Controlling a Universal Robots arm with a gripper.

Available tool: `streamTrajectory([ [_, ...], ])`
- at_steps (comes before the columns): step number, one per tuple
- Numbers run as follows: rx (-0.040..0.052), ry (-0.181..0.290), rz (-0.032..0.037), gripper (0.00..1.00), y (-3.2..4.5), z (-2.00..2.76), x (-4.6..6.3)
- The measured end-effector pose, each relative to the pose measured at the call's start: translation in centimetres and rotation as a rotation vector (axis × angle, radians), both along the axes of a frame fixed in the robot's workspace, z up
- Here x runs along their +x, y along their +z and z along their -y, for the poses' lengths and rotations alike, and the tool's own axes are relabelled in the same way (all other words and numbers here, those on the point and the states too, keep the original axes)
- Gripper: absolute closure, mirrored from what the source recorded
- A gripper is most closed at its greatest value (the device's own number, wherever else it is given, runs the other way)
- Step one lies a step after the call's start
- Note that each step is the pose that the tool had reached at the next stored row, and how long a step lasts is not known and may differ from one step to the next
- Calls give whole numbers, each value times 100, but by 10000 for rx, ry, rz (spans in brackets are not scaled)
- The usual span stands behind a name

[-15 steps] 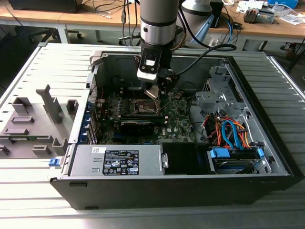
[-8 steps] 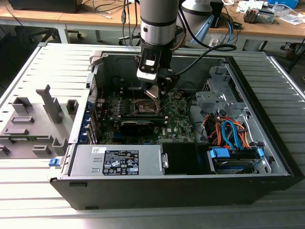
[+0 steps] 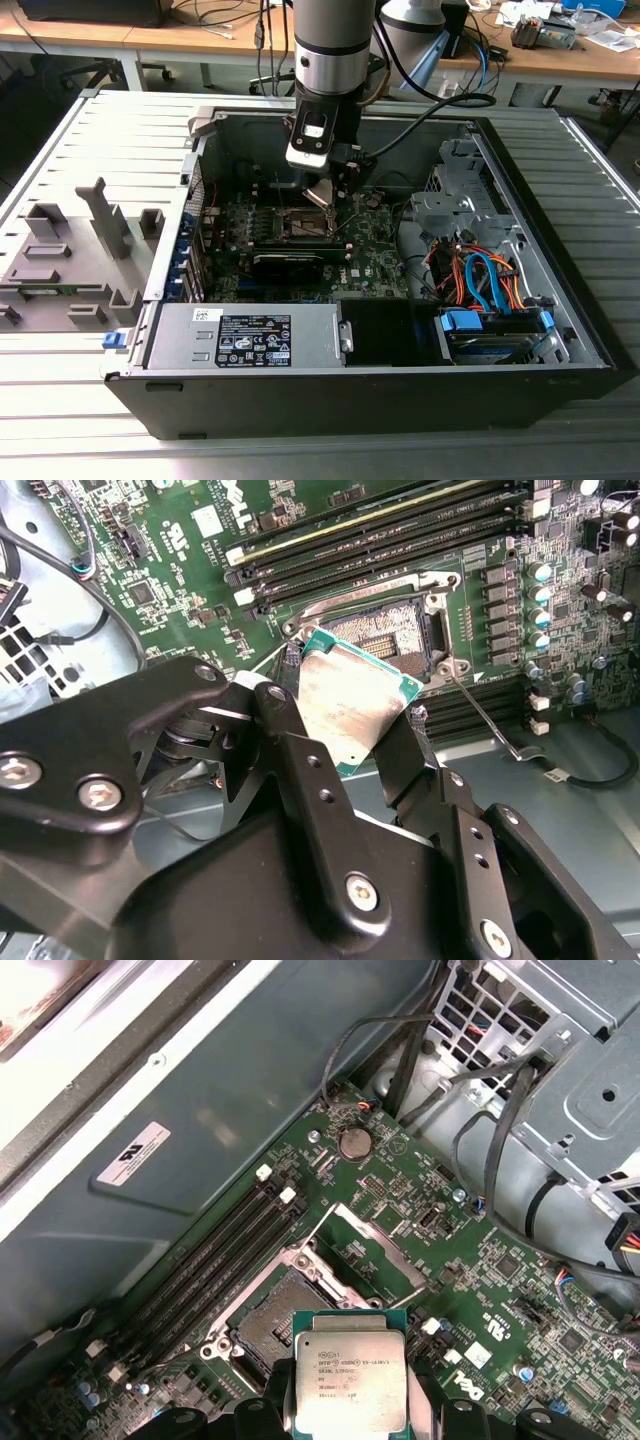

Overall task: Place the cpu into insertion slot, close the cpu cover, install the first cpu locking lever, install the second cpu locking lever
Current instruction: 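Place the cpu into insertion slot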

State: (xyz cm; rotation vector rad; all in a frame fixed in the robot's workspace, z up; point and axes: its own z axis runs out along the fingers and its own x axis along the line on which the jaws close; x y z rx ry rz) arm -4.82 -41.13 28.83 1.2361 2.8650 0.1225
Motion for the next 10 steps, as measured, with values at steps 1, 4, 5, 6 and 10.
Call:
streamTrajectory([
  [1, 0, -19, 0, 46, 0, 0, 0],
  [4, 0, -54, 0, 46, 0, 0, 0],
  [5, 0, -70, 0, 46, 0, 0, 0],
  [6, -1, -83, 0, 46, 0, 0, 0],
  [10, -1, -140, 0, 46, 0, 0, 0],
])
